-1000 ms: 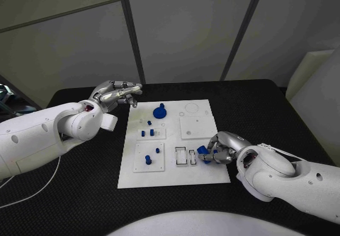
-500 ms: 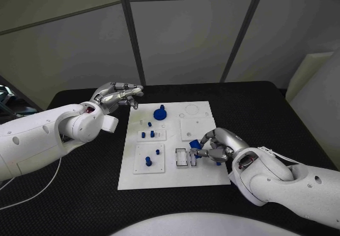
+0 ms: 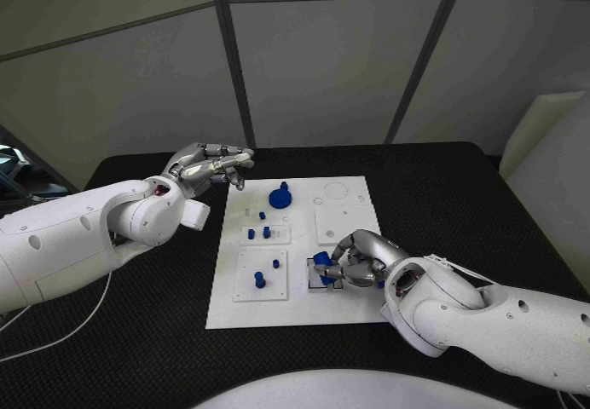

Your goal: Assemble the parts on the task board

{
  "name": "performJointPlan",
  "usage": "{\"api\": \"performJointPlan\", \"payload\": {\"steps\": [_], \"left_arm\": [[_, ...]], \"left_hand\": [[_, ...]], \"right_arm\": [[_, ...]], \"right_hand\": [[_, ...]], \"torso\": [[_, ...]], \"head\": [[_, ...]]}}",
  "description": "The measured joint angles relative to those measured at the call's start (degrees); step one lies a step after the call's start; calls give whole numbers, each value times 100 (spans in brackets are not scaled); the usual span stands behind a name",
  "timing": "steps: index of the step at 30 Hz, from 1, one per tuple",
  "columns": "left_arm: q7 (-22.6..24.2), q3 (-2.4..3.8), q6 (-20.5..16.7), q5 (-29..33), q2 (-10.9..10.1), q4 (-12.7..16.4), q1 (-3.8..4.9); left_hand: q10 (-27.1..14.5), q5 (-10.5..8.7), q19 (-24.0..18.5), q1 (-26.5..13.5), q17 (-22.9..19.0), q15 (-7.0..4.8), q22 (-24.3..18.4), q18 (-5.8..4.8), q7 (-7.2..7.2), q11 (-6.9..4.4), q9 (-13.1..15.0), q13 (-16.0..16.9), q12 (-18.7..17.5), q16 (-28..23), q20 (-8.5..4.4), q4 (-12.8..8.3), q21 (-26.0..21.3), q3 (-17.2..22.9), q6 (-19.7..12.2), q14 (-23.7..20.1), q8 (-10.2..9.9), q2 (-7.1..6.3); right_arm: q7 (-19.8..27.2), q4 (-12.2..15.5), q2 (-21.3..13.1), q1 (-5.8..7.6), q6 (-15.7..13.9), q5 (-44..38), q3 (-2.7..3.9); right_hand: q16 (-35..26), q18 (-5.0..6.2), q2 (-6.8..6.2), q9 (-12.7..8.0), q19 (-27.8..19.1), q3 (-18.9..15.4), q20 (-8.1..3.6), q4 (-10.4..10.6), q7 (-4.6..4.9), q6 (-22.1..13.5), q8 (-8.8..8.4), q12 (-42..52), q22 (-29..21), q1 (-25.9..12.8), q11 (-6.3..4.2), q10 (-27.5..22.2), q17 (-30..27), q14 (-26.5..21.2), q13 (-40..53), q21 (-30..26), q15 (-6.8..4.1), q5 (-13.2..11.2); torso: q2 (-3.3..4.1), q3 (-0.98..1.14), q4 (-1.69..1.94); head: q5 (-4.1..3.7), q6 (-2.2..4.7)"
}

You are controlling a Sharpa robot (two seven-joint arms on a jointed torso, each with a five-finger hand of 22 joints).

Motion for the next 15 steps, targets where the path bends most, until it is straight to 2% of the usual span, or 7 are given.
{"api": "performJointPlan", "payload": {"steps": [2,6,10,12,13,15], "left_arm": [[-2,0,3,0,0,2,1],[-5,0,9,0,0,4,1],[-8,0,15,0,0,4,1],[-10,0,18,0,0,4,1],[-11,0,20,0,0,4,1],[-12,0,22,0,1,4,1]], "left_hand": [[0,0,0,0,0,0,0,0,0,0,0,0,0,0,0,0,0,0,0,0,0,0],[0,0,0,0,0,0,0,0,0,0,0,0,0,0,0,0,0,0,0,0,0,0],[0,0,0,0,0,0,0,0,0,0,0,0,0,0,0,0,0,0,0,0,0,0],[0,0,0,0,0,0,0,0,0,0,0,0,0,0,0,0,0,0,0,0,0,0],[0,0,0,0,1,0,0,0,0,0,0,0,0,0,0,0,0,0,0,0,0,0],[0,0,0,0,1,0,0,0,0,0,0,0,0,0,0,0,0,0,0,0,0,0]], "right_arm": [[-39,-18,31,0,59,26,0],[-114,-35,57,0,112,48,0],[-171,-46,85,0,121,48,0],[-195,-53,99,0,120,42,0],[-204,-58,103,0,120,38,0],[-218,-68,109,0,118,32,1]], "right_hand": [[0,0,44,33,0,-37,0,1,0,1,2,0,0,-46,-5,-5,0,0,0,0,0,-100],[0,0,40,76,-21,-92,-21,-3,-24,64,53,0,0,-110,-41,0,0,-18,0,0,-24,-227],[0,0,56,113,0,-140,-41,-2,-83,123,54,-7,0,-152,-42,0,0,0,0,0,-42,-380],[0,0,51,130,0,-185,-41,-5,-135,176,54,-23,0,-196,-43,-1,0,0,0,0,-42,-470],[0,1,39,146,0,-224,-41,-1,-195,238,54,-28,0,-248,-54,-12,0,0,0,0,-42,-556],[0,1,42,201,0,-308,-41,5,-230,288,70,-63,0,-366,-64,-22,0,0,0,0,-42,-801]], "torso": [[1,3,-5],[1,7,-12],[1,10,-12],[1,10,-12],[1,10,-12],[1,10,-12]], "head": [[15,-2],[35,-10],[42,-15],[44,-16],[46,-16],[46,-19]]}}
